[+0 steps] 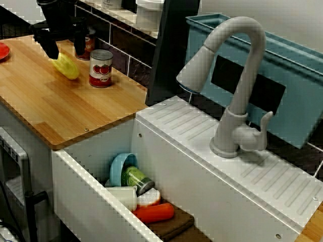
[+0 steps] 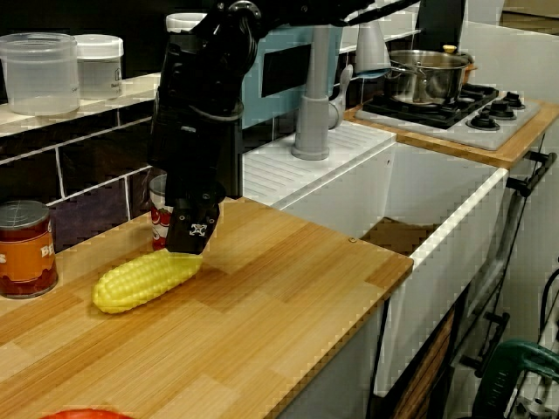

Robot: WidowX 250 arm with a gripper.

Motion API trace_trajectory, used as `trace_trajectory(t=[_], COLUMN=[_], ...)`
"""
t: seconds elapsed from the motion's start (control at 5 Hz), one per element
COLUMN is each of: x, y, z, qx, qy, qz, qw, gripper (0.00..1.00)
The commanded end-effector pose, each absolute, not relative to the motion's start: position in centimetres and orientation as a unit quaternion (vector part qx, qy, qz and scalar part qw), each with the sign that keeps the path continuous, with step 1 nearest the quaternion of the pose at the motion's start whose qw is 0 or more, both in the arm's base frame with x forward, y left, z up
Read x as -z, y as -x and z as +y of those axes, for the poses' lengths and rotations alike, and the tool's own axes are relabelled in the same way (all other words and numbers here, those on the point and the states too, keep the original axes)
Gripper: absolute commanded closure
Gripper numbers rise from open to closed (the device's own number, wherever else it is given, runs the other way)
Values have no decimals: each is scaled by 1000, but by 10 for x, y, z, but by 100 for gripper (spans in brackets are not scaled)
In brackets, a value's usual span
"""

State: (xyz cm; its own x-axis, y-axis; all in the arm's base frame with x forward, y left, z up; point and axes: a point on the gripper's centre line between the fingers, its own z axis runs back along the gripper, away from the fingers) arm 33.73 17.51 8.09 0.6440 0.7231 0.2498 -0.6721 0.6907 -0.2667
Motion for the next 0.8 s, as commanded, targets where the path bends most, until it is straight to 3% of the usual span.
trace_trajectory(t=[0.0,0.6], x=[-79,-78], y=[-346,-350], z=[173,184], qx=[-400,-418], qy=[50,52], qz=[-187,-181], qw=[896,888], gripper=[0,0])
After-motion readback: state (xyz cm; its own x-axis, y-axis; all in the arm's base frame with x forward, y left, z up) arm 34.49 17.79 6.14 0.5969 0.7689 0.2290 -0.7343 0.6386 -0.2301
